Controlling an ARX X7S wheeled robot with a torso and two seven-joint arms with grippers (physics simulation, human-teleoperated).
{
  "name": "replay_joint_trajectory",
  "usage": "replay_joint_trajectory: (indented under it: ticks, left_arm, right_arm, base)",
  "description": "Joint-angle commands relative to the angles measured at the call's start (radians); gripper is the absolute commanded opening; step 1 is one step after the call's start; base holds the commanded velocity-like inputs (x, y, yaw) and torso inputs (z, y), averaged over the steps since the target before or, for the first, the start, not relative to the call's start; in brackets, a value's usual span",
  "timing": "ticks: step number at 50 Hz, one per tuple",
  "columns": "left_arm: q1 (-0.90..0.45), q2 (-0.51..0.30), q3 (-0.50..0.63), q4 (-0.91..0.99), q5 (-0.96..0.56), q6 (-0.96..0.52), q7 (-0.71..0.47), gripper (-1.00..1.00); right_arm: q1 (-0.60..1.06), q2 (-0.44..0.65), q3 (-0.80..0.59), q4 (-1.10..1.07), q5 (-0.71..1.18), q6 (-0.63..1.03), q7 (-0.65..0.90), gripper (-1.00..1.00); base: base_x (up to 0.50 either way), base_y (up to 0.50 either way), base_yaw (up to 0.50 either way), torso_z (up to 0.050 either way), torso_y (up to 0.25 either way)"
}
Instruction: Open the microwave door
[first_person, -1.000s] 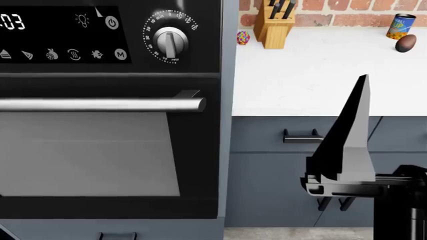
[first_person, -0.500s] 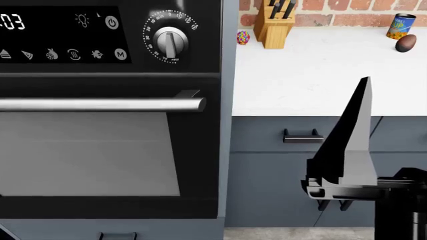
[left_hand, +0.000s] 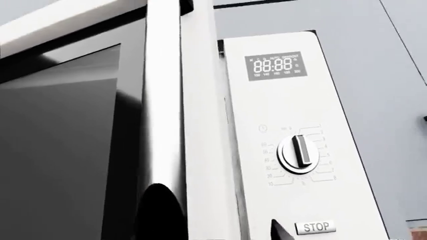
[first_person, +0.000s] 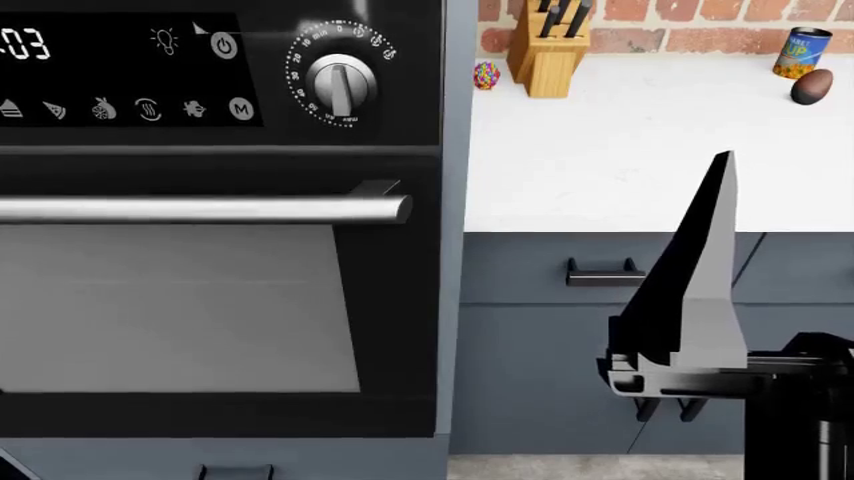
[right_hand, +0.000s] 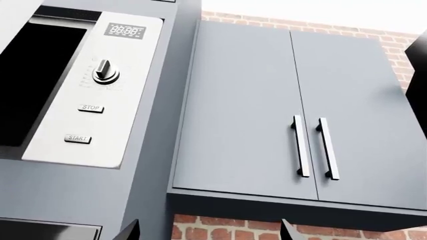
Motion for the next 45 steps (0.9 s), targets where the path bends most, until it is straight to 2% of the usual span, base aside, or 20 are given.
replay_joint_trajectory:
  ticks: [1,20,45]
  left_arm:
    - [-0.046,0.028,-0.025,0.072,-0.042,0.066,0.069,1.0]
    - [-0.035,0.013,-0.025,0.074,-0.033,0.065,0.07,1.0]
    - [-0.013,-0.098,-0.027,0.054,0.05,0.051,0.123,1.0]
  right_arm:
    - [0.002,-0.001,-0.002,0.0,-0.003,0.0,-0.002,1.0]
    - [-0.009,0.004,0.013,0.0,0.009,-0.009,-0.002,1.0]
    - [0.002,-0.003,-0.001,0.0,-0.011,-0.001,-0.009,1.0]
  base:
    - [0.0,0.0,0.0,0.0,0.0]
    - [0.0,0.0,0.0,0.001,0.003]
    - [0.0,0.0,0.0,0.0,0.001]
